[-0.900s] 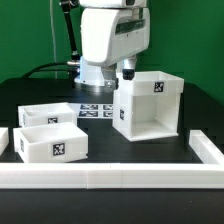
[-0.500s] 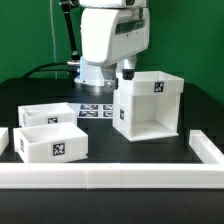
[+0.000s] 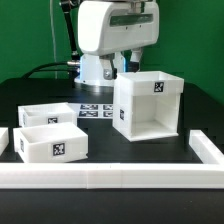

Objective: Assemble drawer

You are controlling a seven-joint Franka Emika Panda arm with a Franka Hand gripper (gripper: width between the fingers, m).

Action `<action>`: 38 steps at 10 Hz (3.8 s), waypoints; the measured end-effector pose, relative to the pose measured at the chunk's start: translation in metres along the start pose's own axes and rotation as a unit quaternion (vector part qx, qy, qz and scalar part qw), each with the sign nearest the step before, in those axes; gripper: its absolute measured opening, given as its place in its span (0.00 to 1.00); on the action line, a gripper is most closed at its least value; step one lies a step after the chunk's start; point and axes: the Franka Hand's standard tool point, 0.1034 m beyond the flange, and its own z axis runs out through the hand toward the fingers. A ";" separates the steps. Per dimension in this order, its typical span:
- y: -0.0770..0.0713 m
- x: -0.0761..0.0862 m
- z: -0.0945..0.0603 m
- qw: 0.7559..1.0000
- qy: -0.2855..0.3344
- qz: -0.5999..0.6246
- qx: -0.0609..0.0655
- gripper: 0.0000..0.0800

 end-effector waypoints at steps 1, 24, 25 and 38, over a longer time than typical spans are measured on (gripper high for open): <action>-0.013 0.001 -0.004 1.000 -0.002 0.030 0.000 0.81; -0.144 0.009 0.023 0.958 -0.012 0.283 0.043 0.81; -0.148 0.012 0.027 0.959 -0.009 0.281 0.042 0.81; -0.148 0.009 0.044 0.960 -0.004 0.278 0.043 0.05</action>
Offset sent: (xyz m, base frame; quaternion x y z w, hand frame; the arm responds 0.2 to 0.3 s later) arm 0.0000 0.0000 0.0000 0.0000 0.0000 0.0000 1.0000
